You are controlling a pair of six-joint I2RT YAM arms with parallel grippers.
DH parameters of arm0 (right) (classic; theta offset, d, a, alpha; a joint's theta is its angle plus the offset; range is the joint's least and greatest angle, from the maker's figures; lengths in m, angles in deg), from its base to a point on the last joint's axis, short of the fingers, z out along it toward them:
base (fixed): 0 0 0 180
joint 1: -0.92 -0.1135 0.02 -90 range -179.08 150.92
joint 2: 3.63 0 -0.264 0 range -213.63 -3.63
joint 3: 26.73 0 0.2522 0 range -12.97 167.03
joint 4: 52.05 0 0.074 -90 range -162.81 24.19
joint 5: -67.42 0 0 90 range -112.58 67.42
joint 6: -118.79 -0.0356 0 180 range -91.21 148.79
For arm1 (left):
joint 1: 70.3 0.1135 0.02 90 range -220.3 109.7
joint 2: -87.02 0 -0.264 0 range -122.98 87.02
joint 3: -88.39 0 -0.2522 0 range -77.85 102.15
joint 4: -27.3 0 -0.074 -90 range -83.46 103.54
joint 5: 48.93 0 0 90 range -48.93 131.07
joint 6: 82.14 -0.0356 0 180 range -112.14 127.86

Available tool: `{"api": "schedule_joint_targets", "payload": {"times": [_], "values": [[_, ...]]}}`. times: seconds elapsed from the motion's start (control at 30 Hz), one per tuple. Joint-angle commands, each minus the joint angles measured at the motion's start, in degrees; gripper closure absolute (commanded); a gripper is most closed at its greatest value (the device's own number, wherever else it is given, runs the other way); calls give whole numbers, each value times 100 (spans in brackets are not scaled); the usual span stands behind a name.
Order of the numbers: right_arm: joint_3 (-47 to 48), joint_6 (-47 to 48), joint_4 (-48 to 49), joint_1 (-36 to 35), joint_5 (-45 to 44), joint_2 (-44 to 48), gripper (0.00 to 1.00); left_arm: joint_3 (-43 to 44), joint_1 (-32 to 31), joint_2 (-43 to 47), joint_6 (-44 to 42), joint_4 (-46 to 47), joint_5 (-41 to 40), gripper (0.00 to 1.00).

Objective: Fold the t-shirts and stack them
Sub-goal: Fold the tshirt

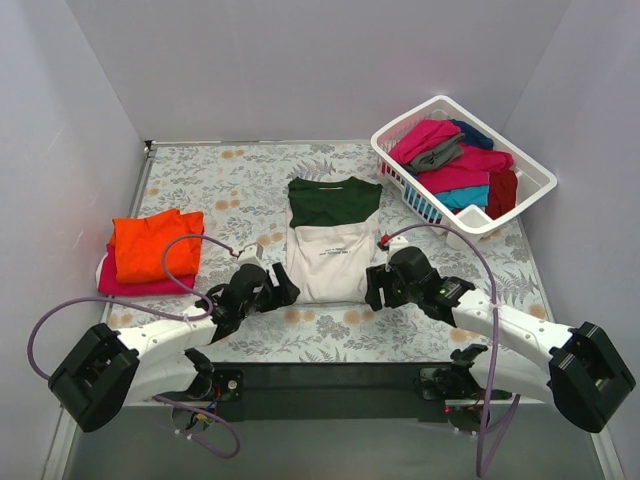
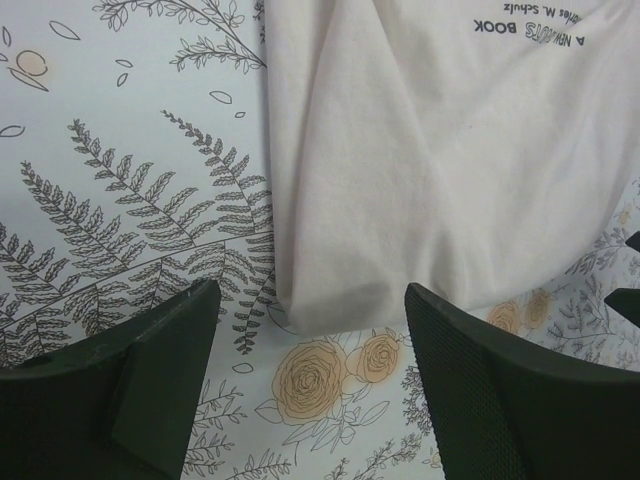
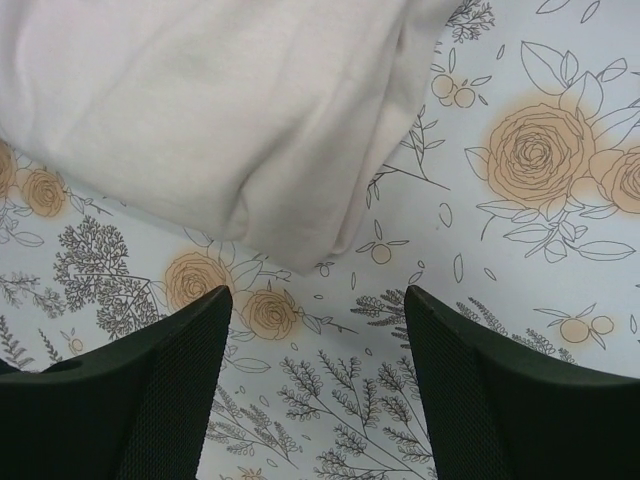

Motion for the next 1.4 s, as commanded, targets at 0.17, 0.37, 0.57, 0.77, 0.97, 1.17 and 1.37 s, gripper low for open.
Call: {"api": "schedule_joint_targets", "payload": {"times": [0.17, 0.37, 0.57, 0.77, 0.97, 1.17, 1.37], "values": [[-91, -63, 810, -17, -77, -549, 48, -16, -29, -348, 99, 56, -58, 42], [-82, -63, 1180, -8, 29, -1033, 52, 10, -64, -419, 55, -49, -23, 47], [-144, -72, 1452, -17, 152, -1200, 54, -16, -91, -471, 55, -23, 188, 55], [-144, -72, 1488, -17, 240, -1323, 74, -192, -100, -419, 133, 240, 486, 78], [-118, 86, 1085, -8, -74, -1052, 99, 44, -100, -314, 20, -233, 92, 100], [120, 596, 135, 62, -419, -647, 99, 536, -100, 117, -560, -1024, 29, 100], [295, 816, -392, 106, -339, -646, 99, 661, -100, -41, -772, -1455, 188, 100]]}}
